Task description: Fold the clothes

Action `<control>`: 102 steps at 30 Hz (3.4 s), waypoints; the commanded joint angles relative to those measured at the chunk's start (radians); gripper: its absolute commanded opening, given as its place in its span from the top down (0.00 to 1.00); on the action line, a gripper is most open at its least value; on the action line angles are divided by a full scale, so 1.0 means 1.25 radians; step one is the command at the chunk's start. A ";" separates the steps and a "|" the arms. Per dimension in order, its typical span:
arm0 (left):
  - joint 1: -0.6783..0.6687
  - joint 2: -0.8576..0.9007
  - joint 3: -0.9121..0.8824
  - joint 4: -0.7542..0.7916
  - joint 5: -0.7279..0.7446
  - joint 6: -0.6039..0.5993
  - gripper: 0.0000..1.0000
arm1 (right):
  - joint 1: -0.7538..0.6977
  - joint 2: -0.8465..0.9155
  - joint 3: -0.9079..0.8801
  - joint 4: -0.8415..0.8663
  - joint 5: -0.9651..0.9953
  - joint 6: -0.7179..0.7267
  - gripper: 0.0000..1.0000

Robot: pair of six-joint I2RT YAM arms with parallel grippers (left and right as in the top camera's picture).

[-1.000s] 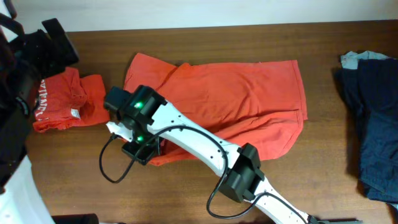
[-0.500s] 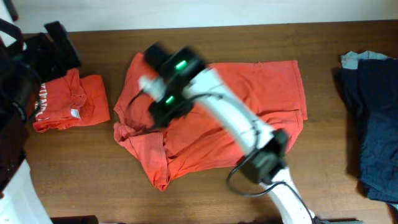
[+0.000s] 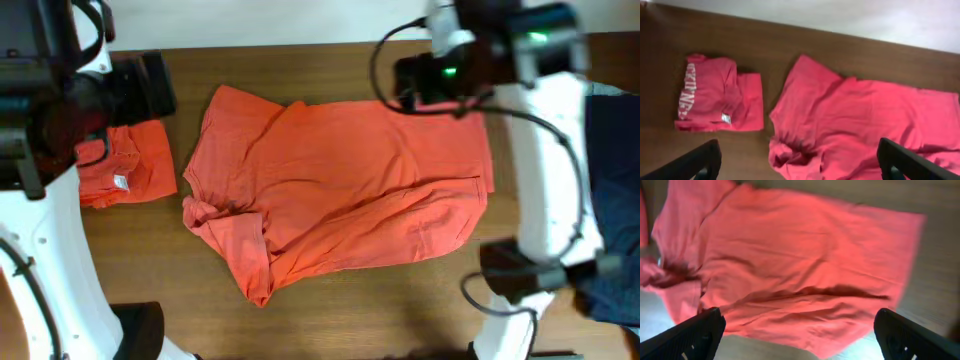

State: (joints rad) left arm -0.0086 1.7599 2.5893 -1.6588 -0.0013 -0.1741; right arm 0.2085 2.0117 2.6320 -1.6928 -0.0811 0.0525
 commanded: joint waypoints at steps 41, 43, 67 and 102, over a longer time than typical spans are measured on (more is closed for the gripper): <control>-0.231 -0.002 -0.914 0.336 -0.031 -0.074 0.20 | -0.136 -0.526 -0.876 0.146 -0.091 0.061 0.01; -0.238 -0.002 -0.920 0.335 -0.032 -0.073 0.22 | -0.136 -0.526 -0.876 0.146 -0.091 0.061 0.01; -0.249 0.148 -0.964 0.298 -0.233 -0.203 0.99 | -0.136 -0.526 -0.876 0.153 -0.091 0.042 0.01; -0.295 -0.145 -1.021 -0.006 -0.144 -0.412 0.61 | -0.136 -0.520 -0.876 0.145 -0.095 0.006 0.01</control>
State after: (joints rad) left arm -0.3756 1.5948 1.3193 -1.6825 -0.1379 -0.6907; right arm 0.0414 1.3705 1.5356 -1.5024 -0.1860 0.0669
